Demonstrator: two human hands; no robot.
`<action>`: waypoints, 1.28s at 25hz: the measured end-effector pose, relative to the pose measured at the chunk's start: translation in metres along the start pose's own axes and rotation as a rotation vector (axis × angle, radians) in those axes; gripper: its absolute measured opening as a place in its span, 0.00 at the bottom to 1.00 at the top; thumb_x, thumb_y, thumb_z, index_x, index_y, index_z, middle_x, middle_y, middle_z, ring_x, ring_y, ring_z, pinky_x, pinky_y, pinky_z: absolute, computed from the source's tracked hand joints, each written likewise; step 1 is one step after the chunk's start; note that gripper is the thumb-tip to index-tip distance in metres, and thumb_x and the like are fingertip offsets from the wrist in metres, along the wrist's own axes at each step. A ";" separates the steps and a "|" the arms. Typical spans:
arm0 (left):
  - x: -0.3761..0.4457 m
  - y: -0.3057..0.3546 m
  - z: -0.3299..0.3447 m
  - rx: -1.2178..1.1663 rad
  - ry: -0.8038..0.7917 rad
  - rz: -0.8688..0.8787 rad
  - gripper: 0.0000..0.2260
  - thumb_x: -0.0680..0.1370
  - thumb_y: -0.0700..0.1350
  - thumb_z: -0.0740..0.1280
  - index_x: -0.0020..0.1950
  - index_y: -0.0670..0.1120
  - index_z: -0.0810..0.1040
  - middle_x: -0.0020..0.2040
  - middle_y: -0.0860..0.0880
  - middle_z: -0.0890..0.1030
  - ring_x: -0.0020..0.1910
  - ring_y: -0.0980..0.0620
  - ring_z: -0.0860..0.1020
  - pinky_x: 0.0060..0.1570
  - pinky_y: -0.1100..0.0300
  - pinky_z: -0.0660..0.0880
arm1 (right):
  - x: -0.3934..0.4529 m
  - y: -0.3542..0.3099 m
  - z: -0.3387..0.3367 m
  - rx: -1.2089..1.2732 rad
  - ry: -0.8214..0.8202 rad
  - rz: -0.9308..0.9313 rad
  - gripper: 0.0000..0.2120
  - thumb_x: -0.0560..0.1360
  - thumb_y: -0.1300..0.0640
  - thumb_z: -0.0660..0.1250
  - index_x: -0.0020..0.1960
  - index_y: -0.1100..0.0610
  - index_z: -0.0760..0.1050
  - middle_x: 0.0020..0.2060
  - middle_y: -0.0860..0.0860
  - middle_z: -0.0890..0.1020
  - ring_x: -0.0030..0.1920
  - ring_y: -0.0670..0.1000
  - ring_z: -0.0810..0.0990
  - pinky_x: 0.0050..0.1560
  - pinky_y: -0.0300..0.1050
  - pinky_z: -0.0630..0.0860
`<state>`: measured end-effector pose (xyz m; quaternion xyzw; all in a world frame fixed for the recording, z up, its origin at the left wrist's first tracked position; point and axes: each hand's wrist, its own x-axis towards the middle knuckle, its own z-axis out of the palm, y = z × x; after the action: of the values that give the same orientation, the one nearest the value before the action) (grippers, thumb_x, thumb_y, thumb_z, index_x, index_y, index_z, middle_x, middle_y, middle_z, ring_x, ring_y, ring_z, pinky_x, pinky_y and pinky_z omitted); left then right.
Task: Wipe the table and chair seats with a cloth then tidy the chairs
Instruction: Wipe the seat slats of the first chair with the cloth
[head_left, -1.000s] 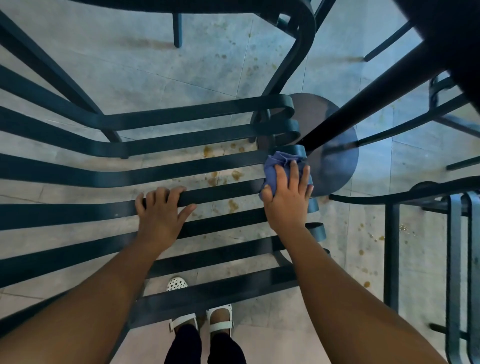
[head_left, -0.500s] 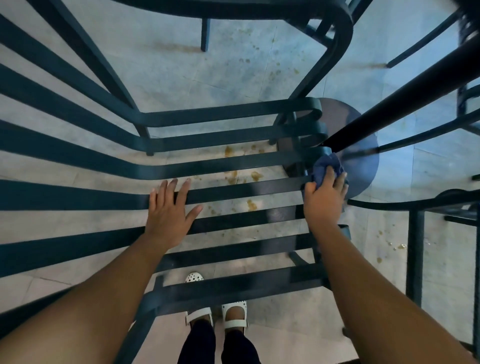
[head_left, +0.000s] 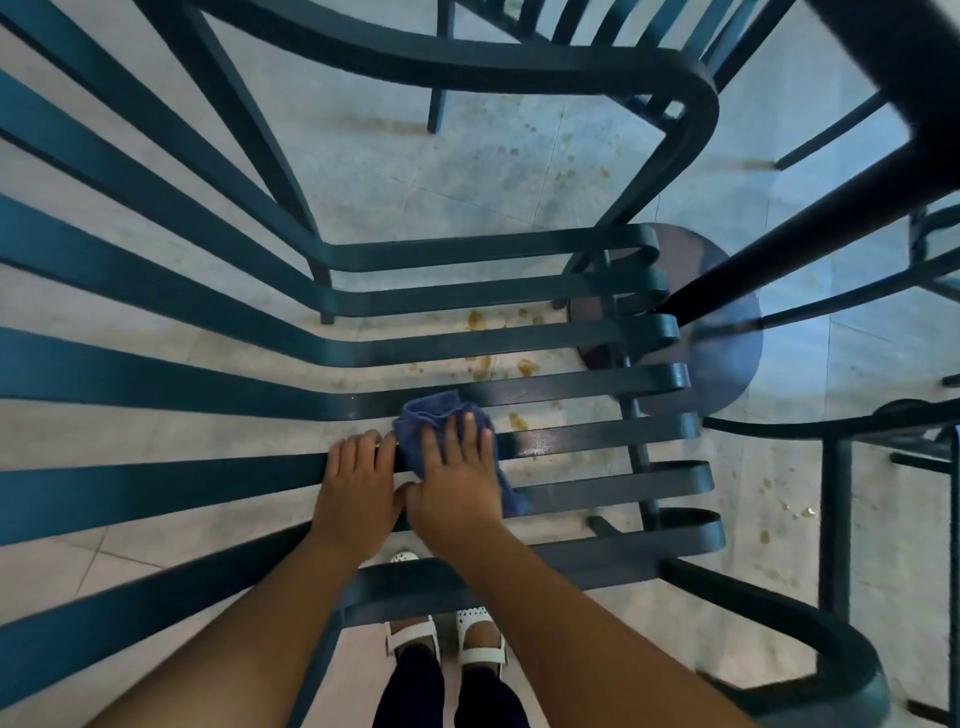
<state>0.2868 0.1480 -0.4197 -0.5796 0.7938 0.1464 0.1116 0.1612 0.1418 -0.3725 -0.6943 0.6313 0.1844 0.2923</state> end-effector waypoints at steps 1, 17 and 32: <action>0.001 -0.001 0.000 0.013 -0.003 -0.008 0.29 0.55 0.47 0.82 0.51 0.35 0.79 0.44 0.37 0.80 0.42 0.38 0.80 0.49 0.44 0.77 | 0.003 -0.008 0.003 0.002 -0.008 -0.052 0.33 0.81 0.46 0.51 0.76 0.53 0.34 0.75 0.58 0.37 0.74 0.59 0.33 0.70 0.57 0.30; 0.013 0.007 0.013 0.051 0.060 -0.131 0.23 0.72 0.61 0.63 0.53 0.43 0.78 0.44 0.39 0.78 0.42 0.39 0.75 0.47 0.46 0.71 | 0.010 0.072 0.007 -0.045 0.201 -0.196 0.28 0.78 0.51 0.60 0.75 0.51 0.53 0.70 0.55 0.63 0.71 0.58 0.57 0.73 0.55 0.43; 0.046 0.024 0.015 -0.094 0.134 0.213 0.32 0.77 0.67 0.43 0.44 0.43 0.75 0.36 0.44 0.77 0.33 0.42 0.77 0.32 0.54 0.71 | 0.005 0.105 0.007 -0.033 0.246 -0.204 0.29 0.79 0.53 0.60 0.75 0.48 0.51 0.72 0.55 0.59 0.73 0.58 0.51 0.72 0.57 0.39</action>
<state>0.2503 0.1196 -0.4474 -0.5052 0.8488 0.1554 0.0151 0.0595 0.1396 -0.3991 -0.7768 0.5855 0.0777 0.2185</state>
